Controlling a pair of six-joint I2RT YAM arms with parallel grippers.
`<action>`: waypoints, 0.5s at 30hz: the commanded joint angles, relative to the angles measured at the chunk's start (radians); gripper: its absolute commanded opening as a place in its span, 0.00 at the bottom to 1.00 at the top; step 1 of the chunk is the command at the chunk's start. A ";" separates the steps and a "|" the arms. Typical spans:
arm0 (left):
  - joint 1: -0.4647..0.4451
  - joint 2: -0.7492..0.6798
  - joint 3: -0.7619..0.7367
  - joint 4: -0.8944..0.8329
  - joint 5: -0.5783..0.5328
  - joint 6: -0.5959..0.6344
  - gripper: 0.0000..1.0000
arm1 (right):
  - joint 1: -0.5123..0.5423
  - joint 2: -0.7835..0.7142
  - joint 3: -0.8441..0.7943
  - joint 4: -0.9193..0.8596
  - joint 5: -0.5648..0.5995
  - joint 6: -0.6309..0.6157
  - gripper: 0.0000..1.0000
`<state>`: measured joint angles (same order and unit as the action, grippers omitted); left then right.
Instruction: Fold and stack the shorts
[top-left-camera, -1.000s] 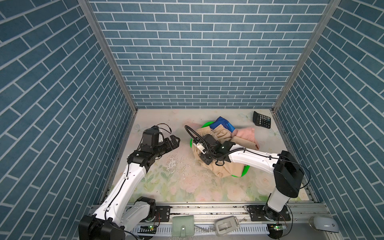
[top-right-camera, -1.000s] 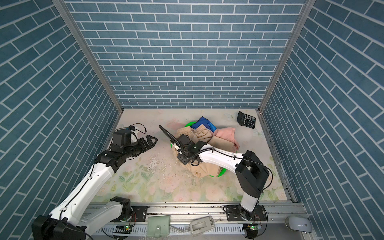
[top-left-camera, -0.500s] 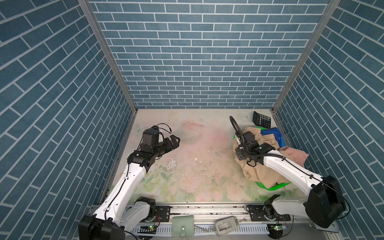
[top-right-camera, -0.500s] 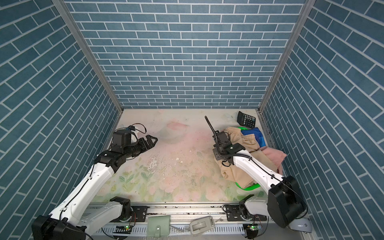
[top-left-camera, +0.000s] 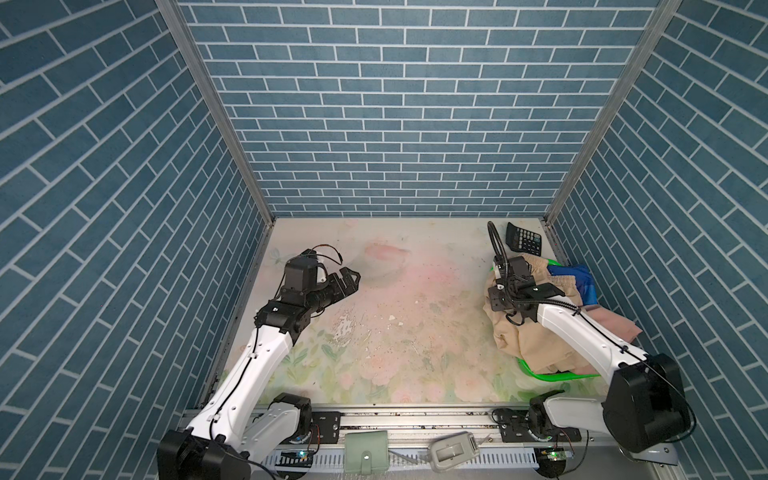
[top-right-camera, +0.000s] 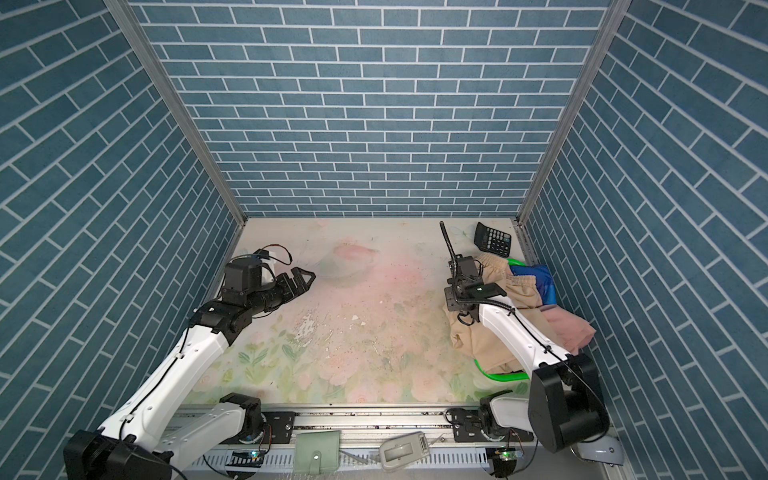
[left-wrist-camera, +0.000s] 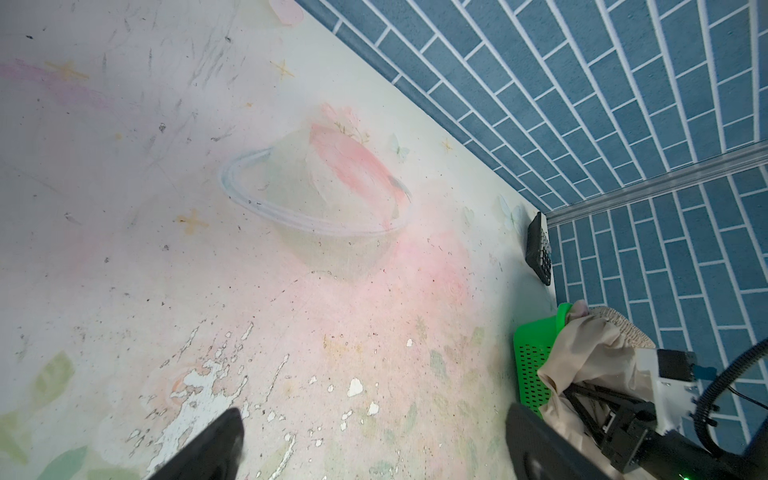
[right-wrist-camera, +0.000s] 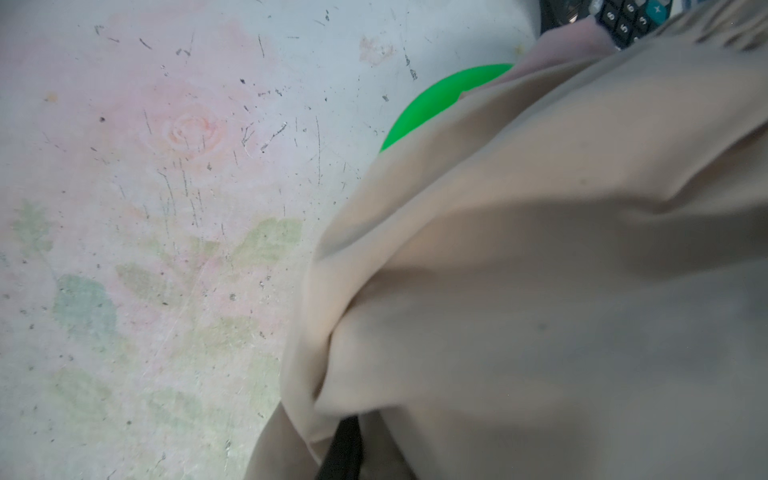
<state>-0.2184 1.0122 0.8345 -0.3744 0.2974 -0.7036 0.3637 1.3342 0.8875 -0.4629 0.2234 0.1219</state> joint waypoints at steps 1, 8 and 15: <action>0.000 0.013 0.001 0.017 0.008 0.004 1.00 | -0.009 0.059 0.060 0.106 0.000 -0.086 0.00; -0.008 0.024 0.020 0.003 0.009 0.027 1.00 | -0.024 0.134 0.137 0.080 0.029 -0.128 0.02; -0.031 0.050 0.030 0.028 0.009 0.034 1.00 | -0.024 0.026 0.195 -0.028 -0.039 -0.076 0.49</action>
<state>-0.2325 1.0481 0.8364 -0.3656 0.3012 -0.6926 0.3401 1.4487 1.0321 -0.4549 0.2192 0.0479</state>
